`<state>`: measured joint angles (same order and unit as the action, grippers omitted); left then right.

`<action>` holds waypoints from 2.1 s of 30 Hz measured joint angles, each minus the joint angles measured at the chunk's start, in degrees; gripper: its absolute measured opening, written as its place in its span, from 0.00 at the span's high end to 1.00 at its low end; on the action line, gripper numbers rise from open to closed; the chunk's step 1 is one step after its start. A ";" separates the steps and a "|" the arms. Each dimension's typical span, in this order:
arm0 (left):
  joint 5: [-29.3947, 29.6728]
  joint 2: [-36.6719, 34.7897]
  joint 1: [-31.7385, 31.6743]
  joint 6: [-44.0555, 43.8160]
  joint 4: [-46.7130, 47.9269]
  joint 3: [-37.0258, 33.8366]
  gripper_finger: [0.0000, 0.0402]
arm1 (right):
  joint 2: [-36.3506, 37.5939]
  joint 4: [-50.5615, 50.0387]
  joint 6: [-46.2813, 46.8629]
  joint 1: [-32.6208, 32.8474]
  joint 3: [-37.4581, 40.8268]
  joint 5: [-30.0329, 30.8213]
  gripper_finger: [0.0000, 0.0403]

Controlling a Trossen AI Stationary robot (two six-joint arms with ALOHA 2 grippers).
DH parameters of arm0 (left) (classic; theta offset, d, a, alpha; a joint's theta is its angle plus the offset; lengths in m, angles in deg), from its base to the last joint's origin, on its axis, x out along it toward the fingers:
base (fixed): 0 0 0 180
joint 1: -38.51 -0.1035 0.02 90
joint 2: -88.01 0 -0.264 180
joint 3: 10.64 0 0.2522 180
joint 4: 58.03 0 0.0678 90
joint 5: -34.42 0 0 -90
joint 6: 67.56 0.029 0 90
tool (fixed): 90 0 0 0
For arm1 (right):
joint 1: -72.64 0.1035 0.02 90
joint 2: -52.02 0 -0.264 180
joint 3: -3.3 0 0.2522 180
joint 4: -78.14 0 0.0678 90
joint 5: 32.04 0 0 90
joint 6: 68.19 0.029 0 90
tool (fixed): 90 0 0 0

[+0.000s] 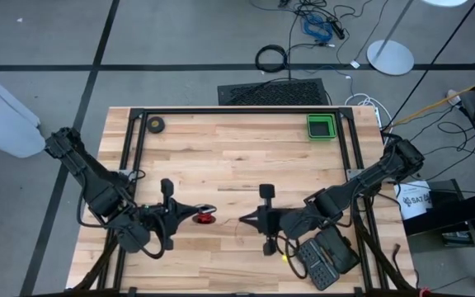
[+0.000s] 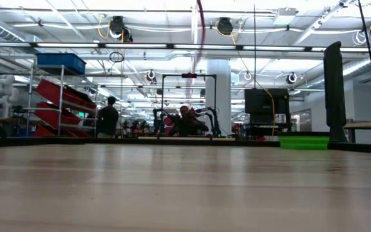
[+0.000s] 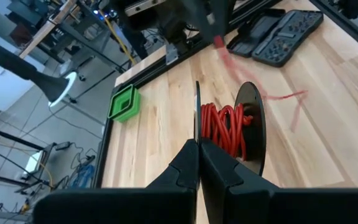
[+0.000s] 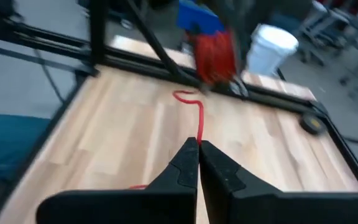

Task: Coil cords
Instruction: Coil the red wire on the black spool

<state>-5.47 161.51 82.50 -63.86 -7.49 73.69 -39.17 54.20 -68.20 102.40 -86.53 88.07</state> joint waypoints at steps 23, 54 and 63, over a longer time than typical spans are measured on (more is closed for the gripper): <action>-1.13 0.00 0.46 0.17 -0.23 0.00 0.98 | 1.18 -3.10 4.11 0.90 -0.02 16.47 1.00; 10.72 4.52 -5.56 8.49 -16.57 -0.07 0.98 | -3.62 27.56 -7.39 5.07 -2.62 12.58 1.00; 13.51 4.75 -5.62 9.07 -25.63 -0.07 0.98 | -6.22 32.00 -9.69 3.25 -2.62 11.85 1.00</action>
<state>8.04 166.26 76.88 -54.79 -33.13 73.62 -45.39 86.21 -77.89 105.65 -89.15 99.91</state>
